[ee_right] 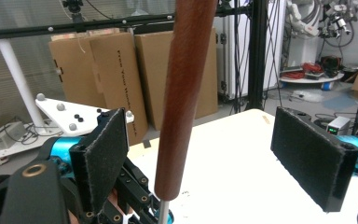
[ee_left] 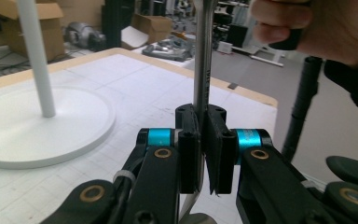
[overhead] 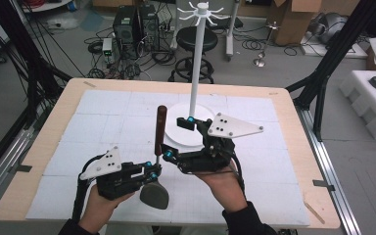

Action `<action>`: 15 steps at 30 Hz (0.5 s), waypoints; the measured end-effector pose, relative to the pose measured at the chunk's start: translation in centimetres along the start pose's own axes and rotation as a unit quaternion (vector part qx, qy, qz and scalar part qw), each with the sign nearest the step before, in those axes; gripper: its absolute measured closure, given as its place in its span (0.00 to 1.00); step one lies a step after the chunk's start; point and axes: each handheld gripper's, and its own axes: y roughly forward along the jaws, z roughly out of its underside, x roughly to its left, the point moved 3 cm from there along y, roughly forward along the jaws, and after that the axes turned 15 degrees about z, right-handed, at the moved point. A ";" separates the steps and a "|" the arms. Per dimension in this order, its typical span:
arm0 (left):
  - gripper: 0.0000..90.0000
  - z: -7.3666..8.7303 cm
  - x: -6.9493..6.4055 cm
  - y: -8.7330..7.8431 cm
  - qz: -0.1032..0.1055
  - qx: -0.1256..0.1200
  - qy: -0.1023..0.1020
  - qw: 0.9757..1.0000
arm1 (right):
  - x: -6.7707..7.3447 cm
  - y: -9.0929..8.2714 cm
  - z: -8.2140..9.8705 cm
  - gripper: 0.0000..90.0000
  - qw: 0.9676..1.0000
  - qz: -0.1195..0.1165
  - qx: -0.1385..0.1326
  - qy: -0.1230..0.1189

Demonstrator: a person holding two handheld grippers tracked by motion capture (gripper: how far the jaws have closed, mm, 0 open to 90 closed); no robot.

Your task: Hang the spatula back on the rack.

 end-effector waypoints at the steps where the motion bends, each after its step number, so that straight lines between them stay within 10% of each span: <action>1: 0.93 0.0 0.0 0.0 -0.006 -0.002 0.000 1.000 | 0.0 0.1 0.0 0.20 1.000 0.000 0.002 0.001; 15: 0.93 -0.2 0.0 -0.5 -0.031 -0.005 0.004 0.999 | 1.1 2.5 0.9 0.53 0.998 -0.050 0.023 0.020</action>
